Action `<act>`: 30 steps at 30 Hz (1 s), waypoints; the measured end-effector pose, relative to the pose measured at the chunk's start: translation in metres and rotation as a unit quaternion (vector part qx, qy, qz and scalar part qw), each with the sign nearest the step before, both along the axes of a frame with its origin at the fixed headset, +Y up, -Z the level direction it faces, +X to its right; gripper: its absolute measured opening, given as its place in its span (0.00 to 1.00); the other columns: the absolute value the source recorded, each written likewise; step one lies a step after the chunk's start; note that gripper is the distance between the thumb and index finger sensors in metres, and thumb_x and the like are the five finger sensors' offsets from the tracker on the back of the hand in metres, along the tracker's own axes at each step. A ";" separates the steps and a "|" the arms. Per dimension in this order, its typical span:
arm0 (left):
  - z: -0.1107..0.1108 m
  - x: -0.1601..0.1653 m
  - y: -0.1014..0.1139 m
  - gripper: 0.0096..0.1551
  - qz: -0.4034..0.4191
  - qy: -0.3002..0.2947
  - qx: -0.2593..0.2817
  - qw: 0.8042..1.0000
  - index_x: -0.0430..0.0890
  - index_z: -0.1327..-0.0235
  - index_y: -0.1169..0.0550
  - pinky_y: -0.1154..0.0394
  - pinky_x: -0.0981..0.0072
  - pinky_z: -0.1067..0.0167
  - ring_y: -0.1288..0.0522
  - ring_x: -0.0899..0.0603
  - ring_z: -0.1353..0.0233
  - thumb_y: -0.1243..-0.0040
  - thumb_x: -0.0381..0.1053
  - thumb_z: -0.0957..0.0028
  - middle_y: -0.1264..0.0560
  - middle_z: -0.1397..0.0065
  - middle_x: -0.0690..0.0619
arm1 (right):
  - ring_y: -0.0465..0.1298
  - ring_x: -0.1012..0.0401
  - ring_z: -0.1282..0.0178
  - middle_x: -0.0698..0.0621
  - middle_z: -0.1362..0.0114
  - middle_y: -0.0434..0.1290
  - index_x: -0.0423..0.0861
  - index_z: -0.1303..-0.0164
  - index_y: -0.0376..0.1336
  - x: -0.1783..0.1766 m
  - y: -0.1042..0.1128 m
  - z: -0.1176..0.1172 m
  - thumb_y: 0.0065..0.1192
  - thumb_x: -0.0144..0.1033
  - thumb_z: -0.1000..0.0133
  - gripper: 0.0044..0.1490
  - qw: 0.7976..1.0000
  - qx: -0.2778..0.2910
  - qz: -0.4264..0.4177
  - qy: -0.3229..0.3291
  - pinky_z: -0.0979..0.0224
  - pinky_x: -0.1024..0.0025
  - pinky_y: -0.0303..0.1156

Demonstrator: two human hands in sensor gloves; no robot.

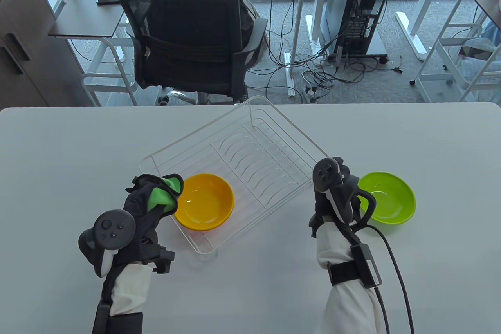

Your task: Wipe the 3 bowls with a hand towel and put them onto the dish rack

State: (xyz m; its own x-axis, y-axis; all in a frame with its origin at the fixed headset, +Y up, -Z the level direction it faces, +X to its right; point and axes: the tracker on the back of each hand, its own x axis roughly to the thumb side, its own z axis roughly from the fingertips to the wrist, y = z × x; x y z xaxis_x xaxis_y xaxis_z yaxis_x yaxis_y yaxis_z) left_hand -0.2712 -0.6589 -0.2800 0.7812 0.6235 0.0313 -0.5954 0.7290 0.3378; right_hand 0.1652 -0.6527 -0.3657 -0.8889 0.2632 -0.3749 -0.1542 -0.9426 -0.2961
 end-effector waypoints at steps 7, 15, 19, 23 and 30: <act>-0.001 0.001 0.000 0.30 -0.005 0.000 -0.002 1.000 0.45 0.31 0.24 0.16 0.58 0.49 0.19 0.30 0.40 0.33 0.49 0.47 0.25 0.30 0.30 | 0.84 0.47 0.45 0.36 0.36 0.74 0.36 0.30 0.64 0.047 -0.022 0.004 0.66 0.46 0.49 0.41 0.997 -0.022 -0.016 -0.070 0.45 0.55 0.80; -0.002 0.002 -0.001 0.30 -0.011 0.002 -0.007 1.000 0.45 0.30 0.24 0.16 0.58 0.49 0.19 0.30 0.40 0.33 0.49 0.46 0.25 0.30 0.30 | 0.83 0.46 0.43 0.36 0.35 0.73 0.36 0.29 0.63 0.089 -0.051 0.008 0.66 0.46 0.49 0.42 0.989 -0.050 -0.005 -0.138 0.44 0.54 0.79; -0.002 0.003 -0.002 0.30 -0.015 0.001 -0.011 1.000 0.45 0.31 0.24 0.16 0.58 0.49 0.19 0.30 0.40 0.33 0.49 0.47 0.25 0.30 0.30 | 0.82 0.46 0.42 0.36 0.34 0.73 0.36 0.28 0.63 0.098 -0.057 0.008 0.66 0.46 0.49 0.42 0.986 -0.063 0.021 -0.153 0.43 0.54 0.79; -0.003 0.005 -0.003 0.30 -0.019 -0.001 -0.015 1.000 0.45 0.31 0.24 0.16 0.58 0.49 0.19 0.30 0.40 0.33 0.48 0.47 0.25 0.30 0.29 | 0.81 0.45 0.41 0.35 0.33 0.72 0.36 0.27 0.62 0.105 -0.065 0.007 0.67 0.46 0.49 0.43 0.981 -0.077 0.052 -0.169 0.43 0.54 0.79; -0.003 0.004 -0.004 0.30 -0.019 -0.002 -0.017 1.000 0.45 0.31 0.24 0.16 0.57 0.49 0.19 0.30 0.40 0.33 0.48 0.47 0.25 0.30 0.29 | 0.72 0.37 0.30 0.32 0.25 0.63 0.35 0.21 0.54 0.117 -0.076 0.009 0.66 0.47 0.49 0.51 0.970 -0.124 0.080 -0.195 0.34 0.47 0.73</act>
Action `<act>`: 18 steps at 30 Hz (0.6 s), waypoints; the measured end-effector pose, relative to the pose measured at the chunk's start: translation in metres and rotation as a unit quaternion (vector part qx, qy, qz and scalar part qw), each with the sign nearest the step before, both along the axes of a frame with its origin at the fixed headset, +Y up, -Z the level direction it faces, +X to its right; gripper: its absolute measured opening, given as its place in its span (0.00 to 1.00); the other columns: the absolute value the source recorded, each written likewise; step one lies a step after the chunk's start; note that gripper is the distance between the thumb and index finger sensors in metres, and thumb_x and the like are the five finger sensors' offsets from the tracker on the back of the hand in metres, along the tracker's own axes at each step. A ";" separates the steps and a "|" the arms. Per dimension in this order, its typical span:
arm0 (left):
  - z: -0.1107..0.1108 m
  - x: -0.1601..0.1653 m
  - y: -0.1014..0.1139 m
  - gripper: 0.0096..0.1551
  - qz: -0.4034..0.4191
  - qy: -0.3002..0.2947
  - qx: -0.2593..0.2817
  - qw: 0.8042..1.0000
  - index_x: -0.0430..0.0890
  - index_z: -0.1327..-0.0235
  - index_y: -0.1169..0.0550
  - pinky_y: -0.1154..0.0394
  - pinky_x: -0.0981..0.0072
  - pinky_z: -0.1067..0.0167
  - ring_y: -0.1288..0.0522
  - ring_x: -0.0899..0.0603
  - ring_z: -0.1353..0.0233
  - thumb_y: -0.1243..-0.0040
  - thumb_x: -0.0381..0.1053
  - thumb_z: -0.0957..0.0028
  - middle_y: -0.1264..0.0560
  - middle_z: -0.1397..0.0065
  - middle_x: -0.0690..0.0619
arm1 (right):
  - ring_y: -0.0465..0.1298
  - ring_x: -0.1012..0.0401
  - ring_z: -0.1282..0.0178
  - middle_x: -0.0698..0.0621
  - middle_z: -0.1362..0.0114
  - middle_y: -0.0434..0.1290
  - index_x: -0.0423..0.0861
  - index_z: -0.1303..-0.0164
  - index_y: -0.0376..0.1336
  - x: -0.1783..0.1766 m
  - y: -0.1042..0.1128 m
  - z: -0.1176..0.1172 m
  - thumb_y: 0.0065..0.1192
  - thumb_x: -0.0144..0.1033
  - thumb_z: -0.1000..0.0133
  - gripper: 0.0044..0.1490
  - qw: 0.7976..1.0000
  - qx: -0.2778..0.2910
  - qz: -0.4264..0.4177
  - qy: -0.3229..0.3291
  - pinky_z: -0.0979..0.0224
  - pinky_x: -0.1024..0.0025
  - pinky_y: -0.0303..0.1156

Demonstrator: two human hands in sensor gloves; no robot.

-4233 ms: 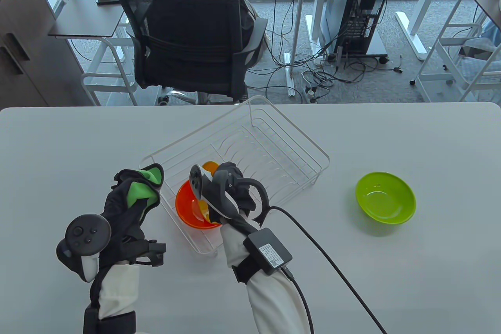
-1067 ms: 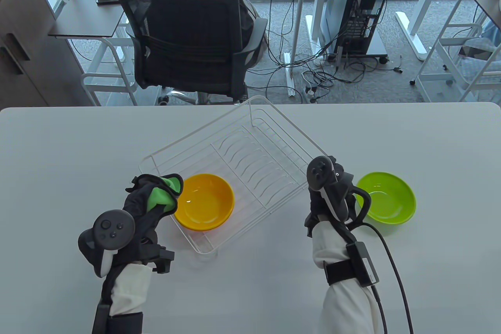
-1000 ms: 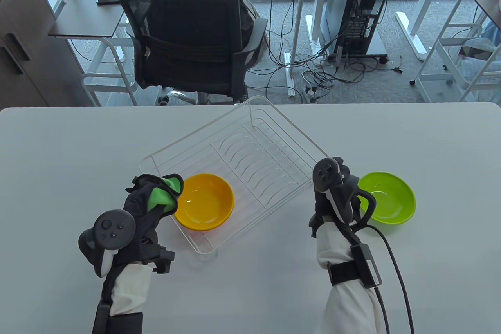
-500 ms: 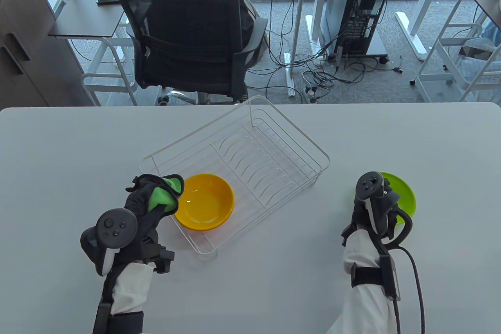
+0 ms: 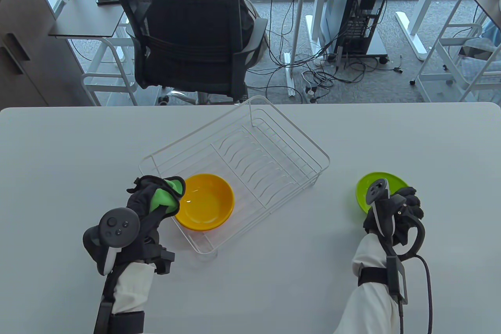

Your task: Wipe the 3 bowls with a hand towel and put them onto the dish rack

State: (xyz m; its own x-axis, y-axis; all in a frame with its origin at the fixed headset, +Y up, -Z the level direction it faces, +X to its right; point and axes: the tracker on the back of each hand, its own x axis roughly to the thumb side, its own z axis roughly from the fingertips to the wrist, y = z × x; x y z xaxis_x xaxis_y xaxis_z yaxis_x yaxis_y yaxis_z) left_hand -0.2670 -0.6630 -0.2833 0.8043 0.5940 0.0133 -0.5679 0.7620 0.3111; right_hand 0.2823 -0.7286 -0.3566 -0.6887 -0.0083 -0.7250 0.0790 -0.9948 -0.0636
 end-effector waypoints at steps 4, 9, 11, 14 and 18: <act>0.000 0.001 0.000 0.30 -0.003 -0.002 -0.002 1.000 0.45 0.30 0.24 0.16 0.58 0.49 0.19 0.30 0.40 0.33 0.49 0.47 0.25 0.30 0.30 | 0.75 0.38 0.33 0.30 0.25 0.61 0.32 0.20 0.51 0.008 -0.003 0.002 0.67 0.46 0.48 0.53 0.999 -0.006 -0.046 -0.023 0.38 0.50 0.75; -0.001 0.000 -0.001 0.30 -0.003 -0.003 -0.003 1.000 0.45 0.30 0.24 0.16 0.58 0.49 0.19 0.30 0.40 0.33 0.48 0.47 0.25 0.30 0.29 | 0.80 0.46 0.43 0.26 0.26 0.59 0.29 0.21 0.49 0.015 -0.007 0.004 0.70 0.38 0.50 0.54 0.994 -0.012 -0.098 -0.051 0.45 0.58 0.79; -0.001 0.000 -0.001 0.30 -0.002 -0.004 -0.003 1.000 0.45 0.30 0.24 0.16 0.58 0.49 0.19 0.30 0.40 0.33 0.48 0.47 0.25 0.30 0.29 | 0.81 0.50 0.47 0.25 0.27 0.59 0.27 0.21 0.49 0.017 -0.007 0.004 0.71 0.36 0.50 0.54 0.992 -0.009 -0.114 -0.060 0.49 0.63 0.80; -0.001 0.001 -0.001 0.30 -0.002 -0.004 -0.004 1.000 0.45 0.31 0.24 0.16 0.58 0.49 0.19 0.30 0.40 0.33 0.48 0.47 0.25 0.30 0.29 | 0.82 0.55 0.53 0.25 0.29 0.61 0.26 0.23 0.50 0.018 -0.007 0.004 0.71 0.32 0.51 0.52 0.989 -0.006 -0.129 -0.066 0.54 0.68 0.81; -0.001 0.001 -0.001 0.30 -0.003 -0.005 -0.004 1.000 0.45 0.31 0.24 0.16 0.58 0.49 0.19 0.30 0.40 0.33 0.48 0.47 0.25 0.30 0.29 | 0.83 0.58 0.56 0.25 0.30 0.63 0.25 0.24 0.52 0.019 -0.007 0.006 0.72 0.30 0.51 0.51 0.988 -0.004 -0.137 -0.076 0.57 0.70 0.82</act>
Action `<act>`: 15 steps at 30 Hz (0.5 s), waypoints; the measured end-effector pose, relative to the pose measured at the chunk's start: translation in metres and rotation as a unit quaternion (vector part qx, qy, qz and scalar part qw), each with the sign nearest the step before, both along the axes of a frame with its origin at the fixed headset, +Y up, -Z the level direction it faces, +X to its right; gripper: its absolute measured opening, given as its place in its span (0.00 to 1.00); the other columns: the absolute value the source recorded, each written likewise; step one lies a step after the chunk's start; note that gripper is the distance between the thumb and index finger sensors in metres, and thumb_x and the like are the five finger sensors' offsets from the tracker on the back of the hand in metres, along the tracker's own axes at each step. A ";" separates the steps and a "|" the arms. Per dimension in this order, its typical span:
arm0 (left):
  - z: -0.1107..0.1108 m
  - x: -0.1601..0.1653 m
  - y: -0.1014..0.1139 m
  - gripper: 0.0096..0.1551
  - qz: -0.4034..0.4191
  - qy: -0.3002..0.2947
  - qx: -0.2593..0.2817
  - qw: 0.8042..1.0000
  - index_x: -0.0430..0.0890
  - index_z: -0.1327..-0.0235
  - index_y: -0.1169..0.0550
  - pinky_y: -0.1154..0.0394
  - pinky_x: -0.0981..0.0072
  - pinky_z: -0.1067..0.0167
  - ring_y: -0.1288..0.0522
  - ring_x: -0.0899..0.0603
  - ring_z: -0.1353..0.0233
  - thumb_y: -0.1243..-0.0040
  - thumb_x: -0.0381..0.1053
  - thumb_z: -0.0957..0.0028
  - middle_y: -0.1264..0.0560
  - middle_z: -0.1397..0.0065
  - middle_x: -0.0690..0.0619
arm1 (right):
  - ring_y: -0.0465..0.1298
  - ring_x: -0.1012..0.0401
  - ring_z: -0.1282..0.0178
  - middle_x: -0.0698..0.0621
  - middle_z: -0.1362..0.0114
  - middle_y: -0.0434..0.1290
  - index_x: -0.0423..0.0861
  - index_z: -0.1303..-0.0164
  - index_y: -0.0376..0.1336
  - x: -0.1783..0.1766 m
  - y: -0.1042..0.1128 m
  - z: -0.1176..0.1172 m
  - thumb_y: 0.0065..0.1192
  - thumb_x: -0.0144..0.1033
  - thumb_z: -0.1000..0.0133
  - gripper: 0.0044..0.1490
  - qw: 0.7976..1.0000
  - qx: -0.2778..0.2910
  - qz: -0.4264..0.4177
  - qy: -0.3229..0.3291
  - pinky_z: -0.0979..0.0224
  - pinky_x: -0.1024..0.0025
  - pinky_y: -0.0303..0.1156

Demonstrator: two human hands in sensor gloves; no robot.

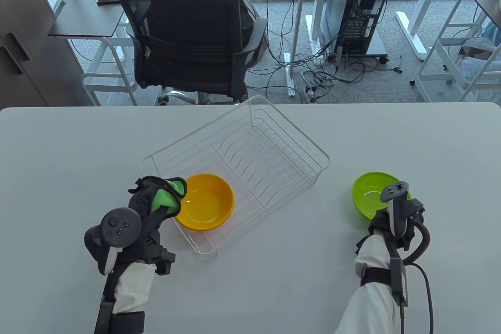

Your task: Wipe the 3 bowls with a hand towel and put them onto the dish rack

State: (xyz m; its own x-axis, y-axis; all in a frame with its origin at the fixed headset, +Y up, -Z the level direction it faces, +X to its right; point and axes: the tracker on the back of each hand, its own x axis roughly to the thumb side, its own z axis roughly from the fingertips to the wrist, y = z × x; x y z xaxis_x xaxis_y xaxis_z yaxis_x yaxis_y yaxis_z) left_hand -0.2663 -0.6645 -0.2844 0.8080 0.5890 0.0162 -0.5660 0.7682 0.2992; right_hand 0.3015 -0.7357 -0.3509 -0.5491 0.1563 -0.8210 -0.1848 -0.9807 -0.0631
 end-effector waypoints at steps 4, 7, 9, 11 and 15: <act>0.000 0.000 0.000 0.30 0.001 0.000 0.000 1.000 0.45 0.31 0.24 0.16 0.58 0.49 0.19 0.30 0.40 0.33 0.48 0.47 0.25 0.30 0.29 | 0.83 0.59 0.58 0.26 0.33 0.66 0.25 0.25 0.54 0.002 0.001 0.001 0.72 0.29 0.52 0.49 1.000 0.009 -0.023 -0.008 0.59 0.70 0.81; 0.000 0.000 -0.001 0.30 0.001 0.000 0.000 1.000 0.45 0.31 0.24 0.16 0.58 0.49 0.19 0.30 0.40 0.33 0.48 0.47 0.25 0.30 0.29 | 0.83 0.59 0.59 0.28 0.36 0.68 0.25 0.25 0.55 0.002 0.001 0.002 0.71 0.29 0.51 0.48 0.999 0.011 -0.034 -0.012 0.60 0.70 0.81; 0.000 0.000 -0.001 0.30 0.001 0.000 0.000 1.000 0.45 0.31 0.24 0.16 0.58 0.49 0.19 0.30 0.40 0.33 0.48 0.47 0.25 0.30 0.29 | 0.83 0.60 0.60 0.30 0.39 0.69 0.25 0.26 0.56 0.003 0.000 0.002 0.71 0.29 0.51 0.47 0.999 0.011 -0.039 -0.014 0.60 0.71 0.82; 0.000 0.000 -0.001 0.30 0.001 0.000 0.001 1.000 0.45 0.30 0.24 0.16 0.58 0.49 0.19 0.30 0.40 0.33 0.48 0.47 0.25 0.30 0.29 | 0.83 0.60 0.60 0.32 0.40 0.70 0.27 0.26 0.57 0.003 0.000 0.002 0.70 0.28 0.51 0.44 0.998 0.014 -0.055 -0.016 0.61 0.71 0.82; 0.000 0.000 -0.001 0.30 0.001 0.000 0.001 1.000 0.45 0.30 0.24 0.16 0.58 0.49 0.19 0.30 0.40 0.33 0.48 0.47 0.25 0.30 0.29 | 0.85 0.62 0.64 0.34 0.42 0.71 0.31 0.29 0.61 0.004 0.002 0.003 0.68 0.27 0.49 0.37 0.994 0.049 -0.094 -0.014 0.65 0.73 0.83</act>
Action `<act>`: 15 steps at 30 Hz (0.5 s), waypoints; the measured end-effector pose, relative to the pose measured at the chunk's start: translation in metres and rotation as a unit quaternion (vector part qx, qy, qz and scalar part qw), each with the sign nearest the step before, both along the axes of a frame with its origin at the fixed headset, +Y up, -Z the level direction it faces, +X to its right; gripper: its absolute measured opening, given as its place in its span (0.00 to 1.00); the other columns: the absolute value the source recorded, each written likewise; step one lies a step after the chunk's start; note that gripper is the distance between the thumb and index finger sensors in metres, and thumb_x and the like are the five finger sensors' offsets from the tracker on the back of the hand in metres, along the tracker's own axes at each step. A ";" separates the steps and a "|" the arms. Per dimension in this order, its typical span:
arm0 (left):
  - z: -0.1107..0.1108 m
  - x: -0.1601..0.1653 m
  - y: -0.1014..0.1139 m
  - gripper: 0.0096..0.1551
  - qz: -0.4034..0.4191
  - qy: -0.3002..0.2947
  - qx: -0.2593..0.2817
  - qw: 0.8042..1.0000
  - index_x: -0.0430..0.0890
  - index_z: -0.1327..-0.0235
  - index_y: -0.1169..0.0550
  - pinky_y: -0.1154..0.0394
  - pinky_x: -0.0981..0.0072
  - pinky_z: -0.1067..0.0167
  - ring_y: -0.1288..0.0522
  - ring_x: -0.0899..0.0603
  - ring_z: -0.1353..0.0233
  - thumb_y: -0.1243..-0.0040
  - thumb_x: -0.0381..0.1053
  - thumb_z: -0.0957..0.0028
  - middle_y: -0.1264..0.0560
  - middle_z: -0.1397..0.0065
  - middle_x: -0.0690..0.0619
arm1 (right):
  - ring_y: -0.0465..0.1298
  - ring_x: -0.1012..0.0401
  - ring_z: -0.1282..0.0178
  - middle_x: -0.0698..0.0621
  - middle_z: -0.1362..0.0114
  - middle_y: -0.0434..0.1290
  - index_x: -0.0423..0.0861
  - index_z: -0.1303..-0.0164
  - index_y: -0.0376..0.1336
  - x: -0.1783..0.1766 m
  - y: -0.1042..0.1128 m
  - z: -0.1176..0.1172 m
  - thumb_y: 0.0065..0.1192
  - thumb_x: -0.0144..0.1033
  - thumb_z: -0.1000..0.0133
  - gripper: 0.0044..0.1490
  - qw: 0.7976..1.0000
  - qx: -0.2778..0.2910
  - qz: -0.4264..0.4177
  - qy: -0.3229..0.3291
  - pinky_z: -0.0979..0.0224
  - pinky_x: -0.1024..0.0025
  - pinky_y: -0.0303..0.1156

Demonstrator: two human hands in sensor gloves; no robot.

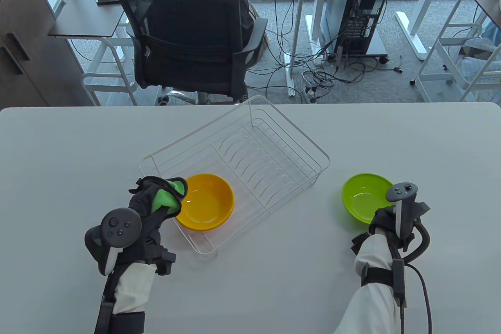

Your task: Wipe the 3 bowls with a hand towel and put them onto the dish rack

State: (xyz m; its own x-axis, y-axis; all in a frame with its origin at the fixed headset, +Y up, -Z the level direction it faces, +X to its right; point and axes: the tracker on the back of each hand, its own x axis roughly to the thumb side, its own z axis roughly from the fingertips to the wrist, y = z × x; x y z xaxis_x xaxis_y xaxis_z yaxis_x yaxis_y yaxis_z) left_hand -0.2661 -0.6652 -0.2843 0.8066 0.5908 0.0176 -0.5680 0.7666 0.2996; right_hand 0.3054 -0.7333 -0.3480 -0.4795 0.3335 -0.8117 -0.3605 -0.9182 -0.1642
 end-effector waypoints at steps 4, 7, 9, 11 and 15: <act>0.000 0.001 0.000 0.30 0.002 -0.002 0.002 1.000 0.45 0.31 0.24 0.16 0.58 0.49 0.19 0.30 0.40 0.33 0.48 0.47 0.25 0.30 0.29 | 0.87 0.61 0.70 0.34 0.41 0.72 0.30 0.32 0.61 -0.004 0.006 0.000 0.66 0.27 0.48 0.34 0.996 0.060 -0.063 0.010 0.71 0.75 0.84; 0.000 0.001 0.000 0.30 0.006 -0.004 0.004 1.000 0.45 0.30 0.24 0.16 0.58 0.49 0.19 0.30 0.40 0.33 0.48 0.47 0.25 0.30 0.29 | 0.87 0.59 0.72 0.32 0.41 0.72 0.29 0.32 0.60 -0.010 0.014 -0.002 0.65 0.26 0.47 0.34 0.993 0.084 -0.075 0.025 0.72 0.75 0.84; -0.001 0.002 0.001 0.30 0.011 -0.005 0.007 1.000 0.45 0.31 0.24 0.15 0.59 0.50 0.19 0.30 0.40 0.33 0.48 0.47 0.25 0.30 0.29 | 0.87 0.60 0.72 0.32 0.41 0.72 0.29 0.32 0.60 -0.015 0.021 -0.004 0.65 0.26 0.47 0.34 0.992 0.099 -0.062 0.039 0.73 0.75 0.85; -0.001 0.004 0.004 0.30 0.015 -0.009 0.011 1.000 0.45 0.30 0.24 0.15 0.59 0.50 0.19 0.30 0.40 0.33 0.48 0.47 0.25 0.30 0.29 | 0.87 0.60 0.73 0.32 0.42 0.72 0.29 0.33 0.60 -0.022 0.029 -0.004 0.65 0.26 0.47 0.34 0.990 0.125 -0.053 0.049 0.74 0.75 0.84; 0.000 0.008 0.012 0.30 0.024 -0.012 0.024 0.999 0.45 0.30 0.24 0.15 0.59 0.51 0.19 0.30 0.40 0.33 0.49 0.47 0.25 0.30 0.29 | 0.87 0.60 0.74 0.32 0.42 0.72 0.29 0.33 0.60 -0.036 0.048 -0.004 0.66 0.27 0.47 0.34 0.982 0.169 -0.045 0.073 0.75 0.76 0.84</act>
State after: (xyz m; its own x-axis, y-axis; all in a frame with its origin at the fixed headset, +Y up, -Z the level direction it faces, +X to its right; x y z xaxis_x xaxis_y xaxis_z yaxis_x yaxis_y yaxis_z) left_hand -0.2577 -0.6527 -0.2848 0.7759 0.6274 0.0660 -0.6117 0.7227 0.3217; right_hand 0.2694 -0.6856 -0.3523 -0.5384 0.6182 -0.5726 -0.4795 -0.7836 -0.3952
